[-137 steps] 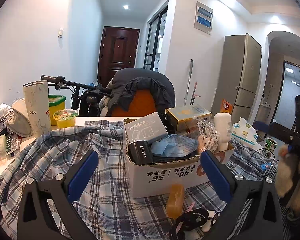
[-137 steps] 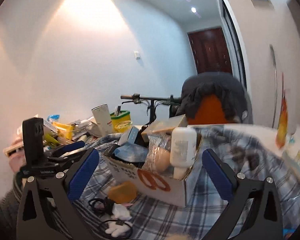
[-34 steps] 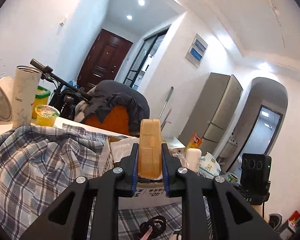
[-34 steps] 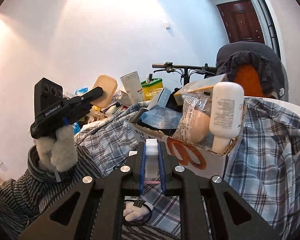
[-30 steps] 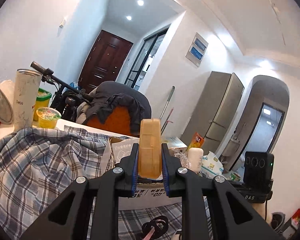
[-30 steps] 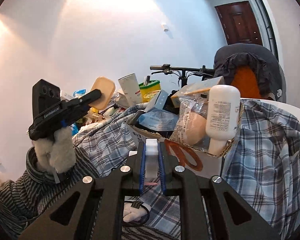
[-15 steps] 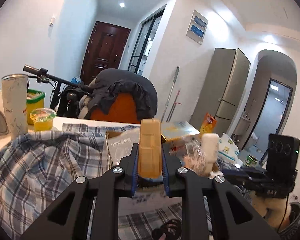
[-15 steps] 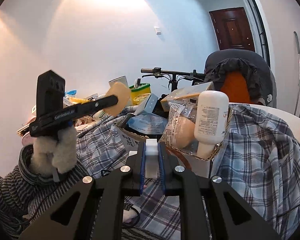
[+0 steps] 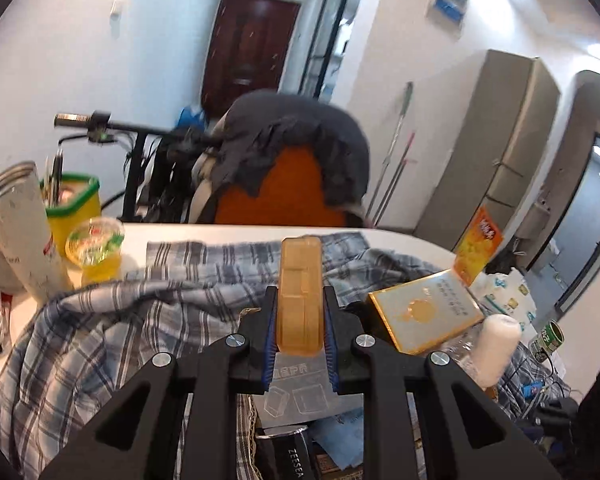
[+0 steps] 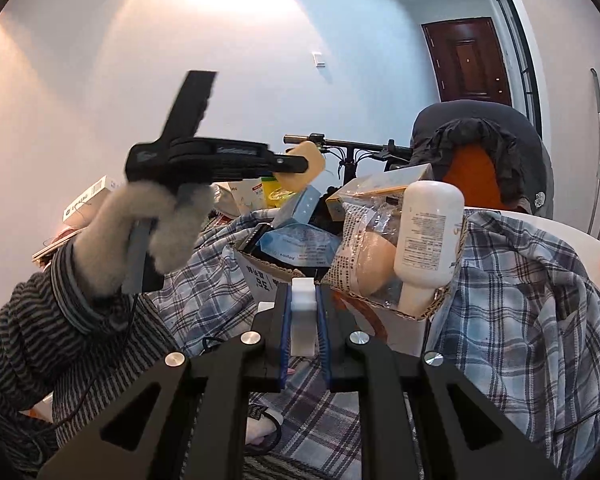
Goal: Organize objects
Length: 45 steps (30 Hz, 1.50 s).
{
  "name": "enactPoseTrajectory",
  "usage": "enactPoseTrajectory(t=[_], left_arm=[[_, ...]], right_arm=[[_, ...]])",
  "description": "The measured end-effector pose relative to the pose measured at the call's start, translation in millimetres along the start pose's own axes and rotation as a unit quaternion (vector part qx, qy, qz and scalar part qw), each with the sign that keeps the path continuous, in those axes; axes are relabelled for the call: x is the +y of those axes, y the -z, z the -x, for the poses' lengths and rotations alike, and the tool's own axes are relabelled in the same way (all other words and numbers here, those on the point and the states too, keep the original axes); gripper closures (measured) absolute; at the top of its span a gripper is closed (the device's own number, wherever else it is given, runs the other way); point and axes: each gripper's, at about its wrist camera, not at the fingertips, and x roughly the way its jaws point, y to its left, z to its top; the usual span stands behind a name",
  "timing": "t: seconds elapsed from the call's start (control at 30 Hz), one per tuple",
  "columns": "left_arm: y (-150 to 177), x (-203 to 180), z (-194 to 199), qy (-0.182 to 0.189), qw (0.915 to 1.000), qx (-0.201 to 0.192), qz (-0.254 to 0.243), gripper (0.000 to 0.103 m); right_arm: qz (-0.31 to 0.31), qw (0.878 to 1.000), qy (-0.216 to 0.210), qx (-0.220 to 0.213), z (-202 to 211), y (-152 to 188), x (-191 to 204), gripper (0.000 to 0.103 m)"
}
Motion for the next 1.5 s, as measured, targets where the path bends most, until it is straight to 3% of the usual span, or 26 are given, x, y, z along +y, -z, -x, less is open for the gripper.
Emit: enactPoseTrajectory(t=[0.1, 0.2, 0.27, 0.33, 0.63, 0.8, 0.87, 0.9, 0.93, 1.0, 1.27, 1.33, 1.43, 1.5], left_arm=[[-4.3, -1.2, -14.0, -0.027, 0.9992, 0.027, -0.009, 0.082], [-8.5, 1.1, -20.8, -0.029, 0.9991, 0.03, -0.012, 0.082], [-8.1, 0.0, -30.9, -0.027, 0.9974, 0.063, -0.021, 0.082], [-4.9, -3.0, -38.4, -0.049, 0.9944, 0.088, -0.032, 0.082], [-1.1, 0.7, -48.8, -0.088, 0.9886, 0.12, -0.024, 0.082], [-3.1, 3.2, -48.1, -0.082, 0.989, 0.122, -0.016, 0.081], [-4.2, 2.1, -42.0, -0.072, 0.9909, 0.111, -0.024, 0.078], [-4.8, 0.9, -37.7, -0.07, 0.992, 0.101, -0.029, 0.064], [-5.4, -0.5, -32.1, -0.069, 0.993, 0.089, -0.036, 0.04], [-7.6, -4.9, -18.3, -0.073, 0.9949, 0.051, -0.047, 0.026], [-6.8, -12.1, 43.8, -0.045, 0.9957, -0.059, -0.056, 0.024], [4.6, -12.9, 65.5, -0.049, 0.992, -0.099, -0.062, 0.017], [32.8, -7.1, 96.7, -0.054, 0.9851, -0.154, -0.054, 0.015], [55.5, 1.7, 108.2, -0.046, 0.9849, -0.162, -0.041, 0.012]], right_arm=[[0.005, 1.0, 0.001, 0.003, -1.2, 0.5, 2.5, 0.091], [0.005, 1.0, 0.002, 0.004, -2.0, 0.8, 1.8, 0.091], [0.005, 1.0, 0.001, 0.003, -1.0, 1.2, 1.8, 0.091], [0.005, 1.0, 0.001, 0.002, -0.7, 0.8, 2.3, 0.091], [0.006, 1.0, 0.002, 0.001, -1.0, 0.1, 2.7, 0.091], [0.005, 1.0, 0.001, -0.002, 0.9, -0.5, 3.2, 0.091], [0.004, 1.0, 0.001, -0.003, 1.8, -0.9, 2.7, 0.091], [0.004, 1.0, 0.001, -0.004, 2.0, -1.0, 2.0, 0.091], [0.005, 1.0, 0.001, -0.005, 2.1, -1.1, 2.1, 0.091], [0.005, 1.0, 0.002, -0.004, 1.9, -1.3, 1.9, 0.091], [0.002, 1.0, 0.003, -0.011, 4.5, -2.0, 0.1, 0.091], [0.004, 1.0, 0.003, -0.012, 4.5, -2.1, 0.3, 0.091], [0.007, 1.0, 0.004, -0.011, 3.9, -2.0, 1.5, 0.091], [0.009, 1.0, 0.006, -0.012, 4.2, -2.5, 2.4, 0.091]])
